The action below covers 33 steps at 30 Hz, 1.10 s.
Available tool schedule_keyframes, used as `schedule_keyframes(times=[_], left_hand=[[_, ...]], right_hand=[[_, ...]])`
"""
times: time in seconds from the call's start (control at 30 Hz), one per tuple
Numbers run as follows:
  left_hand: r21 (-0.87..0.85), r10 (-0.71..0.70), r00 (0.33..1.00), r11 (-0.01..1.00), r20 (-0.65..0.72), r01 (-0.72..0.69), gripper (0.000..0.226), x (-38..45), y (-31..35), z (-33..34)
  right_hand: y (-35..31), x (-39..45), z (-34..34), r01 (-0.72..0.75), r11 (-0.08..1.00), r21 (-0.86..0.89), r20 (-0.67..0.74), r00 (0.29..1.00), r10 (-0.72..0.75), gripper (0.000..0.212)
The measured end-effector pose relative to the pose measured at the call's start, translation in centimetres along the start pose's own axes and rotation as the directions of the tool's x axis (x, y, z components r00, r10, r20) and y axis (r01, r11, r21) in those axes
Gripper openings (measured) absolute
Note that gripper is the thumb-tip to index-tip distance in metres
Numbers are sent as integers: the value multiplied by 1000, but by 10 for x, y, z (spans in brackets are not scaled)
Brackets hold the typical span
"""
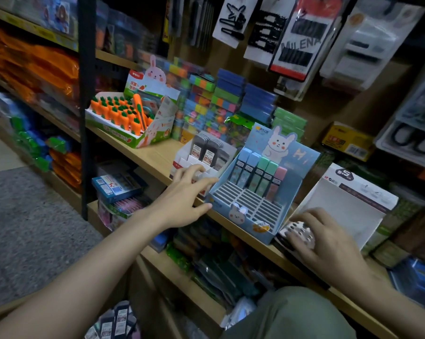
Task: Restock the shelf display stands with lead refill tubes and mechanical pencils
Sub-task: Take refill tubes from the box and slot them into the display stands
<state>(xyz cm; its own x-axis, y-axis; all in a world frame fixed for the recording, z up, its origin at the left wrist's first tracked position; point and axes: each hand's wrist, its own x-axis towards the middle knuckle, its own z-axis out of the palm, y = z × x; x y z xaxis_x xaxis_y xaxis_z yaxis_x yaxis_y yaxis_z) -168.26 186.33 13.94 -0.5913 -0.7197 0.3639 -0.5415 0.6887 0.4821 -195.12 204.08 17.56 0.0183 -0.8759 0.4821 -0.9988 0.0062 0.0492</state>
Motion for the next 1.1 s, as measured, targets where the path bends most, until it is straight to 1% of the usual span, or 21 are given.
schedule_keyframes(times=[0.03, 0.07, 0.13, 0.17, 0.23, 0.3, 0.37, 0.5, 0.6, 0.67, 0.7, 0.77, 0.83, 0.9, 0.93, 1.0, 1.03, 1.1], left_hand=[[23, -3, 1000, 1000, -3, 3, 57, 0, 2, 1], [81, 7, 1000, 997, -29, -5, 58, -1, 6, 3], [210, 102, 989, 975, -106, -78, 58, -6, 18, 13], [223, 166, 980, 965, -111, -138, 57, -9, 26, 19], [176, 255, 966, 954, -43, -244, 55, -17, 42, 35], [159, 267, 963, 949, 49, -271, 54, -24, 55, 50], [181, 236, 967, 951, 92, -249, 53, -27, 64, 61], [167, 154, 986, 973, 58, -161, 47, -23, 80, 71], [174, 121, 989, 976, 81, -133, 46, -23, 82, 76], [154, 105, 989, 981, 100, -120, 47, -24, 83, 74], [127, 105, 989, 985, 100, -117, 47, -25, 83, 72], [61, 119, 992, 991, 37, -121, 47, -25, 85, 64], [57, 118, 985, 992, -128, -112, 46, -26, 81, 52], [62, 39, 958, 998, -284, -23, 44, -24, 70, 37], [43, -25, 944, 998, -328, 42, 44, -24, 62, 29], [21, -133, 931, 989, -340, 149, 47, -22, 44, 15], [27, -162, 932, 983, -323, 180, 48, -21, 34, 10], [46, -173, 943, 980, -283, 194, 52, -19, 18, 5]], right_hand=[[2, -4, 0, -39, 999, 24, 30, 999, 38, 23], [4, -9, 1, -57, 998, 34, 56, 997, 55, 25], [4, -14, 3, -63, 997, 37, 85, 995, 59, 28], [4, -16, 4, -45, 999, 30, 87, 995, 42, 29], [5, -18, 7, 6, 1000, 10, 78, 997, -7, 28], [9, -21, 8, 31, 999, 21, 74, 997, -33, 28], [14, -24, 7, 67, 996, 55, 53, 996, -70, 24], [19, -39, -2, 100, 985, 137, 23, 994, -104, 29], [19, -42, -9, 125, 981, 150, 56, 989, -134, 25], [16, -38, -14, 81, 981, 176, 60, 994, -93, 23], [14, -34, -16, 49, 980, 195, 31, 998, -56, 25], [6, -15, -21, 28, 967, 252, -63, 998, -12, 29], [-10, 20, -26, 44, 948, 315, -93, 996, -15, 29], [-29, 67, -28, 51, 939, 339, -70, 997, -29, 30], [-39, 91, -27, 48, 934, 355, -54, 998, -31, 30], [-57, 137, -24, 45, 939, 342, -9, 999, -44, 29], [-66, 157, -21, 44, 951, 307, 19, 998, -53, 30], [-80, 188, -11, 42, 973, 227, 80, 995, -61, 36]])
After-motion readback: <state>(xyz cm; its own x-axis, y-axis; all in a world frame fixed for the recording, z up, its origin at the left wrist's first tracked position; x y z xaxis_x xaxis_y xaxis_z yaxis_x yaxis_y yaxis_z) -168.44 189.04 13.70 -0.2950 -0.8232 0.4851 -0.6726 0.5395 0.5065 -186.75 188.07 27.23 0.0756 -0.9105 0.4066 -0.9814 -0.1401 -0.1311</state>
